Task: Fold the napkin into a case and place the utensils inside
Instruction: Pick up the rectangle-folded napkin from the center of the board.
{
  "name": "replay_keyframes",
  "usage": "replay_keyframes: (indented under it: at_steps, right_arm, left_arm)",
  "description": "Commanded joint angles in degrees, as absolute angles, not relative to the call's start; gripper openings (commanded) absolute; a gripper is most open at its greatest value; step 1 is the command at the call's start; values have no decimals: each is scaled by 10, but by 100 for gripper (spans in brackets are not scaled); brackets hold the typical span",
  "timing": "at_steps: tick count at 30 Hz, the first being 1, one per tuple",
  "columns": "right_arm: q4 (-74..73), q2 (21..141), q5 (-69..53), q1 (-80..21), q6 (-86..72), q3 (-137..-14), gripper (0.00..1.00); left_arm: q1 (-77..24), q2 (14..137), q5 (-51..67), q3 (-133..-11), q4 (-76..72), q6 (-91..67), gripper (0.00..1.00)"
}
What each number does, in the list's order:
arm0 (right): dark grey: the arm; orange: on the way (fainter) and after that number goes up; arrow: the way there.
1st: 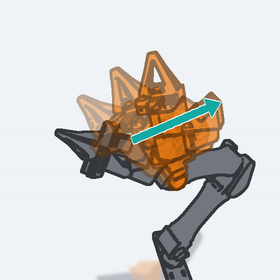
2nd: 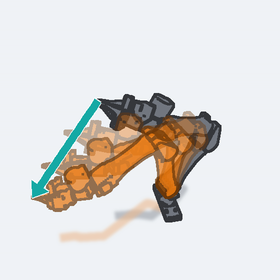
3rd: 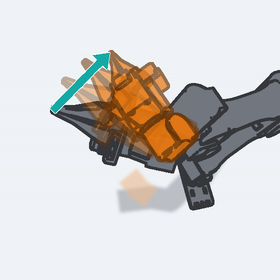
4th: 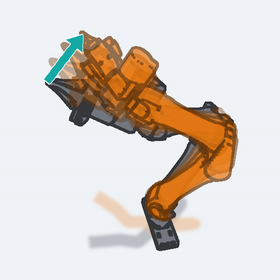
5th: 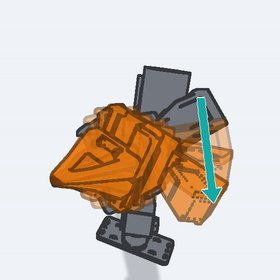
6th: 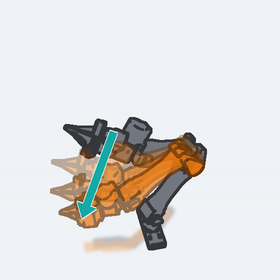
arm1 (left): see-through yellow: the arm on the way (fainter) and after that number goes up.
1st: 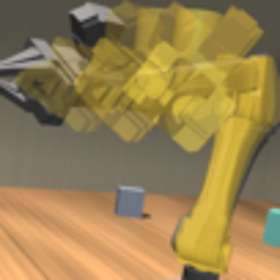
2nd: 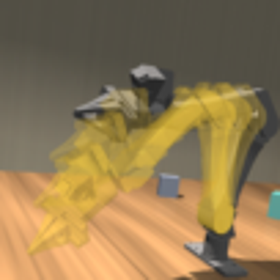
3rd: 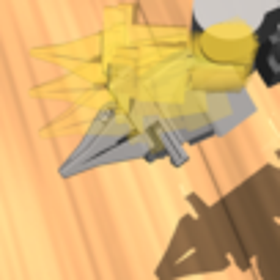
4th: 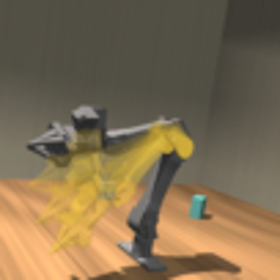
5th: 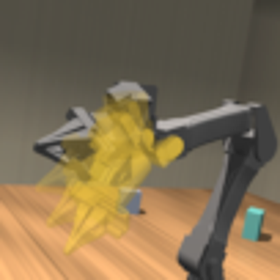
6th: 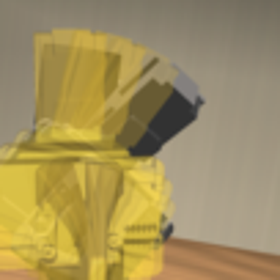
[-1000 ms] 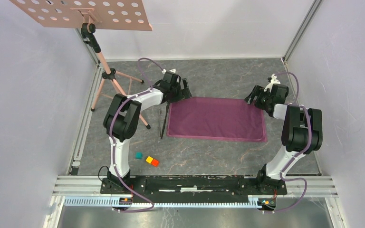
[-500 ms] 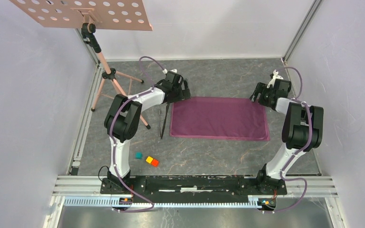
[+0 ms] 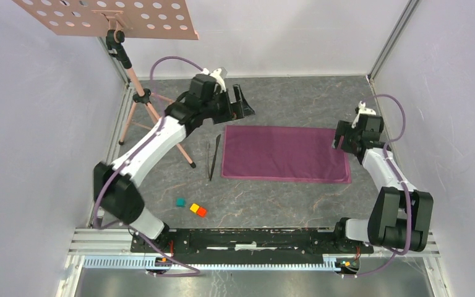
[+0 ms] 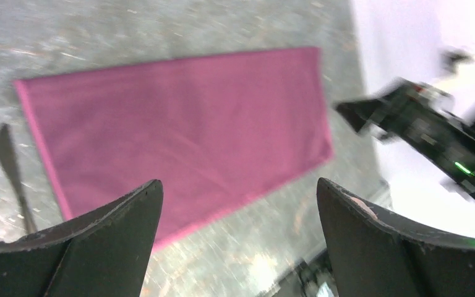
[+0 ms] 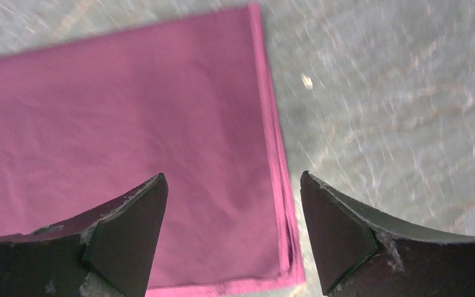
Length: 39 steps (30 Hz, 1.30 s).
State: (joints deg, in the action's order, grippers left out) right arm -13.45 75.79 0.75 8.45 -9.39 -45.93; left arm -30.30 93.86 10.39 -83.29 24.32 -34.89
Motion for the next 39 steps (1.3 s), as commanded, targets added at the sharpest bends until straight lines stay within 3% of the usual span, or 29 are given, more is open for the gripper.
replay_keyframes:
  at_steps: [1, 5, 8, 14, 39]
  right_arm:
    - [-192, 745, 17, 111, -87, -435, 86]
    - [-267, 829, -25, 124, -28, -517, 87]
    - [-359, 920, -71, 125, 20, -618, 82]
    - [-432, 980, -55, 126, 66, -700, 75]
    - [-435, 1083, -24, 130, 90, -716, 50]
  left_arm:
    - [-303, 823, 251, -798, 265, -360, 100]
    - [-304, 759, 312, -768, 265, -328, 100]
    - [-303, 736, 310, -734, 261, -308, 100]
    - [-303, 741, 317, -685, 262, -274, 100]
    - [-301, 735, 338, -662, 269, -258, 100]
